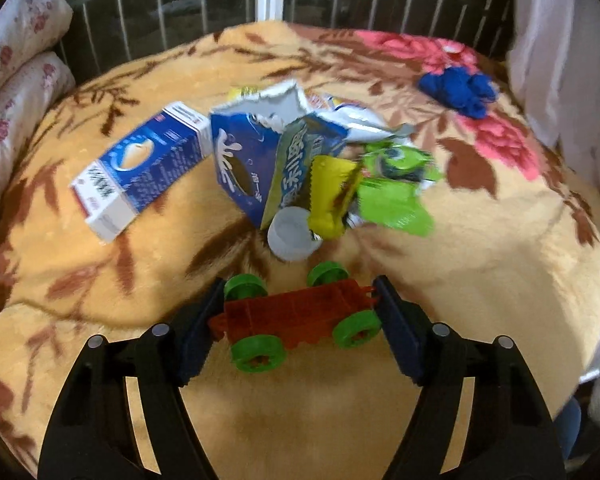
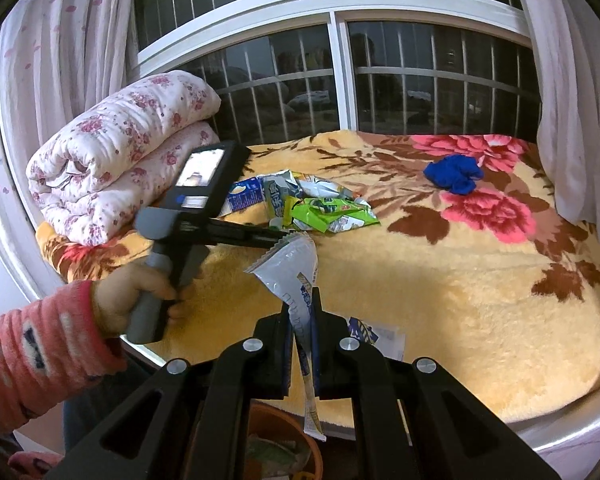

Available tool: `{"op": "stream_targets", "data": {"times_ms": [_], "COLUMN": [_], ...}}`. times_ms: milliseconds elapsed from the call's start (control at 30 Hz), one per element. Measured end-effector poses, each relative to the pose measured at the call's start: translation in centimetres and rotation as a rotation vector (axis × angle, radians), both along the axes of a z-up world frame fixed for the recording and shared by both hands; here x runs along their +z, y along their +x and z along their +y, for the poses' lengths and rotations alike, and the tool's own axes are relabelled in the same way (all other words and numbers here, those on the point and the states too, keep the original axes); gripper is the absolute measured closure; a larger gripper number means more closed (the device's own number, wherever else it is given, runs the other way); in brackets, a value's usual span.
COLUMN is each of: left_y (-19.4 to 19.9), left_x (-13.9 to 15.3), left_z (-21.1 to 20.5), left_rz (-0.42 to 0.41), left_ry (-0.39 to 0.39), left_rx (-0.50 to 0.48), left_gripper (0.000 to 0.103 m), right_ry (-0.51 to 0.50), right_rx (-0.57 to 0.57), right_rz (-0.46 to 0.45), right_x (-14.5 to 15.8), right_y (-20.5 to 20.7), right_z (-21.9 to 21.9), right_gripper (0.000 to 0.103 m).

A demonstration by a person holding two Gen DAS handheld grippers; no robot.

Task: Collect trash
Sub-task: 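Grasp the red toy car base with the left tool while the right tool grasps a white wrapper, then drop the toy car base and white wrapper into the orange bin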

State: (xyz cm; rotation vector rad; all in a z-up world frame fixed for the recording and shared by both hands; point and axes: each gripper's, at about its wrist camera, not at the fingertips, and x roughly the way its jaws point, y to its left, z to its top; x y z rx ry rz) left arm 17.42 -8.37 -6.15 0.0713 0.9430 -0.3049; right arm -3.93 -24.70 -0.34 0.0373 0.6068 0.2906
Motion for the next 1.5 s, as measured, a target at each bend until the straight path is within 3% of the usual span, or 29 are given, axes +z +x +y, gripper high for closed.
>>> {"op": "stream_targets", "data": {"times_ms": [233, 367, 500, 667, 867, 1133, 1333, 1500], "left_y": [-8.7, -14.2, -18.4, -21.8, -22.2, -21.1, -20.5, -20.0], "left_x": [3.1, 3.9, 2.9, -0.7, -6.5, -12.7, -15.4, -18.0], "left_z": [2.3, 3.4, 3.7, 3.8, 3.3, 2.7, 3.4, 3.6], "left_rz": [-0.071, -0.059, -0.013, 0.105, 0.271, 0.451, 0.534, 0.61], "left_ry": [-0.028, -0.055, -0.034, -0.01, 0.002, 0.02, 0.032, 0.045], "left_rx": [-0.151, -0.249, -0.318, -0.401, -0.43, -0.373, -0.325, -0.297], "left_gripper": [0.031, 0.031, 0.031, 0.031, 0.031, 0.031, 0.031, 0.031], "right_ry": [-0.013, -0.031, -0.057, -0.061, -0.026, 0.07, 0.08, 0.094], "right_rx": [0.01, 0.04, 0.09, 0.146, 0.179, 0.179, 0.172, 0.142], "right_rz": [-0.006, 0.006, 0.041, 0.108, 0.254, 0.465, 0.597, 0.664], "right_x": [0.7, 0.6, -0.2, -1.9, -6.1, -12.1, -16.8, -19.0], "right_y": [-1.7, -3.2, -4.7, -6.2, -6.4, -5.2, -3.6, -2.2], "right_z": [0.1, 0.8, 2.1, 3.3, 4.1, 4.2, 4.9, 4.6], "right_gripper": [0.096, 0.096, 0.096, 0.096, 0.096, 0.096, 0.096, 0.095]}}
